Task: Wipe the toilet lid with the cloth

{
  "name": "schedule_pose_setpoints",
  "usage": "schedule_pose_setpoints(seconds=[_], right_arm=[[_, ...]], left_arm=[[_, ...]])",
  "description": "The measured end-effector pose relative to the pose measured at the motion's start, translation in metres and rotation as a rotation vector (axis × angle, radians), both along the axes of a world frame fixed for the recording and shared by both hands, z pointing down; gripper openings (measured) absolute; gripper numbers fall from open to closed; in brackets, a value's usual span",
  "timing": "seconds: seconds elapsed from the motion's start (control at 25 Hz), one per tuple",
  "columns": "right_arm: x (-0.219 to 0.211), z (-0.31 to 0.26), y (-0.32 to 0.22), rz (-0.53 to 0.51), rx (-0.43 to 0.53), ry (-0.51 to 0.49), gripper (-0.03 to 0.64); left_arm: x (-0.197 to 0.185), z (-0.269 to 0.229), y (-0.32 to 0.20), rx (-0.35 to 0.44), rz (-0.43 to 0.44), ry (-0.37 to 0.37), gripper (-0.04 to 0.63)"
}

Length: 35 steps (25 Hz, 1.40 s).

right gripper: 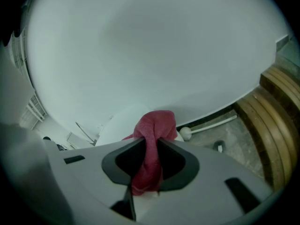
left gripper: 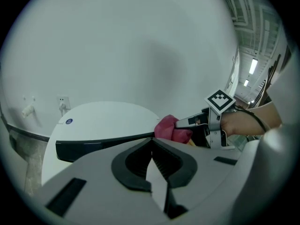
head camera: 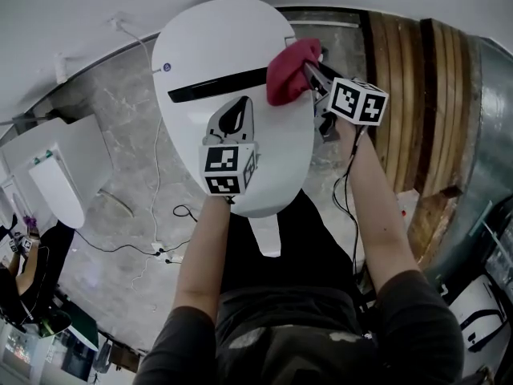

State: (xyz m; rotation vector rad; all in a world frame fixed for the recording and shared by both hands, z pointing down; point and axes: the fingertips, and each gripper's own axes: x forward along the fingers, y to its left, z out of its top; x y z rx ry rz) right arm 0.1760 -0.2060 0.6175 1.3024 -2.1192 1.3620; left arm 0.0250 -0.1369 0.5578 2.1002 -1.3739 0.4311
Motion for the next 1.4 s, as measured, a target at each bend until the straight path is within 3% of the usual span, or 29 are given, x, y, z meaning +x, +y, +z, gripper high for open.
schedule_pose_setpoints(seconds=[0.2, 0.36, 0.72, 0.88, 1.04, 1.24, 1.4], right_arm=[[-0.004, -0.01, 0.005, -0.013, 0.023, 0.006, 0.077], [-0.038, -0.035, 0.021, -0.066, 0.069, -0.056, 0.077], [-0.214, -0.077, 0.09, -0.205, 0.108, -0.15, 0.077], [-0.293, -0.06, 0.118, -0.246, 0.056, -0.178, 0.077], [-0.345, -0.022, 0.137, -0.27, -0.013, -0.168, 0.077], [-0.36, 0.024, 0.143, -0.304, -0.06, -0.06, 0.077], [-0.34, 0.028, 0.139, -0.257, -0.063, -0.082, 0.077]], left_arm=[[-0.011, 0.001, 0.01, -0.002, -0.012, -0.002, 0.008], [-0.041, -0.01, 0.019, 0.024, -0.032, 0.007, 0.008], [-0.168, -0.023, 0.053, 0.041, -0.082, -0.013, 0.008], [-0.222, -0.016, 0.065, 0.026, -0.1, -0.014, 0.009], [-0.253, -0.001, 0.078, -0.002, -0.092, -0.012, 0.008], [-0.265, 0.019, 0.091, -0.033, -0.083, -0.012, 0.008], [-0.252, 0.024, 0.095, -0.04, -0.066, -0.012, 0.008]])
